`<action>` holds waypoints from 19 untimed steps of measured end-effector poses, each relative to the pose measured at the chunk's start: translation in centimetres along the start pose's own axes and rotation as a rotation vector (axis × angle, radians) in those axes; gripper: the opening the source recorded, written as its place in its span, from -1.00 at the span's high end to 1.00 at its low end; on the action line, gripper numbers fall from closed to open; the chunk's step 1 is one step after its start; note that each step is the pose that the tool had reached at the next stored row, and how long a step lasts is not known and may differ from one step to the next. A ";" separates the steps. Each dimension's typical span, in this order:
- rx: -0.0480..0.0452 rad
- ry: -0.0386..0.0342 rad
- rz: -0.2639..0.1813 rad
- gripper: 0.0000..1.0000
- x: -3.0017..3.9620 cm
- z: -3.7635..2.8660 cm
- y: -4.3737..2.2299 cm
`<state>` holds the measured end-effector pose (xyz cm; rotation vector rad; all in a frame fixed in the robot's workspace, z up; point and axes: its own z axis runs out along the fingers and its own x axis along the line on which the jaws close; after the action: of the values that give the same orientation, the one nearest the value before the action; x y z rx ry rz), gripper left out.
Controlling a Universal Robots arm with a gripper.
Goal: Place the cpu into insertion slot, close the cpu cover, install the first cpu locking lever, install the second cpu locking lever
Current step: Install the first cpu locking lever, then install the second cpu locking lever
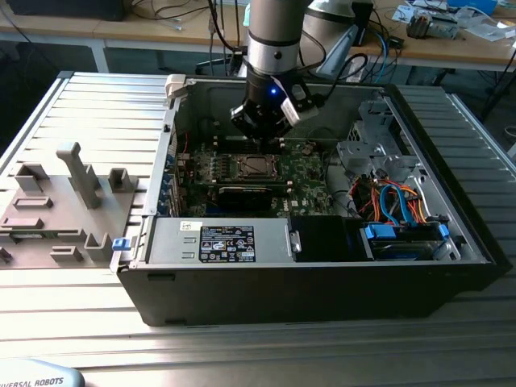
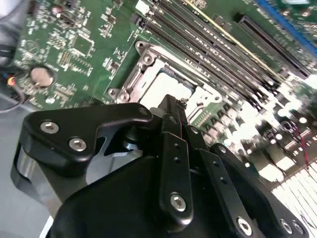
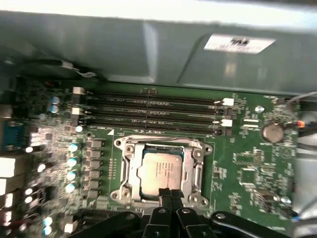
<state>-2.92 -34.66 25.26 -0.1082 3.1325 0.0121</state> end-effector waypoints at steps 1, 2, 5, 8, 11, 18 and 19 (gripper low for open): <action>-0.0006 -0.0003 0.000 0.79 -0.01 -0.14 0.01; -0.0006 -0.0003 0.000 0.79 -0.01 -0.14 0.01; -0.0004 -0.0002 0.000 0.79 0.00 -0.16 0.01; -0.0003 -0.0002 0.000 0.79 0.00 -0.17 0.01; -0.0004 -0.0002 0.000 0.79 -0.01 -0.17 0.01; -0.0023 -0.0002 0.000 0.79 -0.01 -0.05 -0.34; -0.0118 -0.0009 0.000 0.79 0.01 0.02 -0.86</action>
<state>-2.87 -35.52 25.23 -0.1082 3.1319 0.0306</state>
